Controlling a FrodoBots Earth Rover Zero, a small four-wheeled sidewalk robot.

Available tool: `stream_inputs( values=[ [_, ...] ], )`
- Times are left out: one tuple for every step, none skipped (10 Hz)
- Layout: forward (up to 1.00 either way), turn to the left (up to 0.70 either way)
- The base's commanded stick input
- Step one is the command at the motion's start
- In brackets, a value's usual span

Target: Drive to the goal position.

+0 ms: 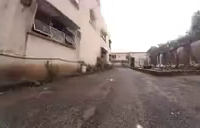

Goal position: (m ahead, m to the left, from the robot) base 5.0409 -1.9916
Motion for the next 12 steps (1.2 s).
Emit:
stream_inputs(
  values=[
    [0.7,-0.17],
    [0.7,-0.17],
    [0.7,-0.17],
    [0.7,-0.17],
    [0.7,-0.17],
    [0.7,-0.17],
    [0.7,-0.17],
    [0.7,-0.17],
    [0.7,-0.17],
    [0.7,-0.17],
    [0.7,-0.17],
    [0.7,-0.17]
  ],
)
